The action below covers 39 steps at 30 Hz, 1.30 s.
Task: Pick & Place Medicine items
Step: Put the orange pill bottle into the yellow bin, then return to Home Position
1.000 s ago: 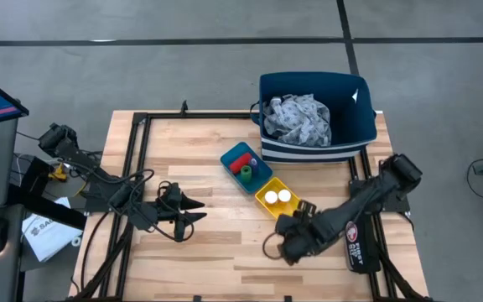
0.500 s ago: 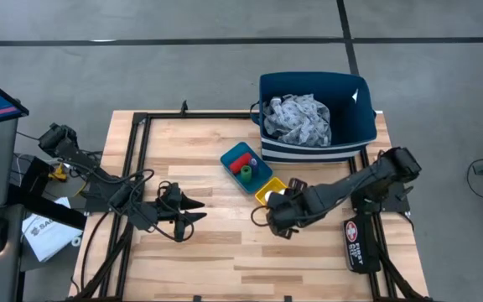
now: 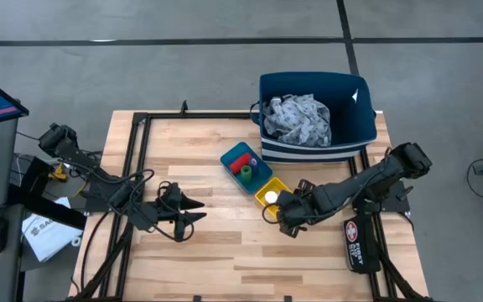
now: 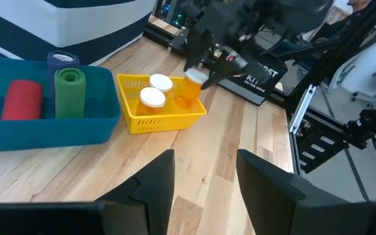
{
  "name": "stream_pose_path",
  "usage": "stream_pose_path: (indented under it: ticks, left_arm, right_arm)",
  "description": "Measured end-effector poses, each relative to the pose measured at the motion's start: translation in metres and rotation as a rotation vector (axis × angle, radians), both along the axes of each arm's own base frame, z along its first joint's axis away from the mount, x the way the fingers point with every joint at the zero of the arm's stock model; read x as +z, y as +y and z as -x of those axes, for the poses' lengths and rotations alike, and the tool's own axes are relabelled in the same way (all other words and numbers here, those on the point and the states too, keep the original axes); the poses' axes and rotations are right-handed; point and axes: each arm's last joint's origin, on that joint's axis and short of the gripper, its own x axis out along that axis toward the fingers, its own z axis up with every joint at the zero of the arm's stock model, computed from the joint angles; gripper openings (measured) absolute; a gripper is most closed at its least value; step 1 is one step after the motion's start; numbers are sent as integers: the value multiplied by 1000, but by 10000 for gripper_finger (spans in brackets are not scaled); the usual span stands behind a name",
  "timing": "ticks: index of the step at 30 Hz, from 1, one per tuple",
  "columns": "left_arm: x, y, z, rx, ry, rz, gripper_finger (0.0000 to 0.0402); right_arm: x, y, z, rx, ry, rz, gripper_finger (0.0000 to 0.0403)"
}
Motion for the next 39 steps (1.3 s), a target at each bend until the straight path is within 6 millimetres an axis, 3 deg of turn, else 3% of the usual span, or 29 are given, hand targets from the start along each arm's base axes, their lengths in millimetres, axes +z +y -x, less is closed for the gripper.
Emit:
stream_pose_path:
  ticks: [8,34,39]
  left_arm:
    - [0,4,-2,28,0,16,157]
    - [-1,6,-4,34,4,16,157]
    - [-1,6,-4,31,6,16,157]
  right_arm:
    - [-20,-7,0,0,15,-18,214]
    - [-20,-16,-4,-23,18,-39,234]
    - [-11,-18,0,-44,-21,-44,235]
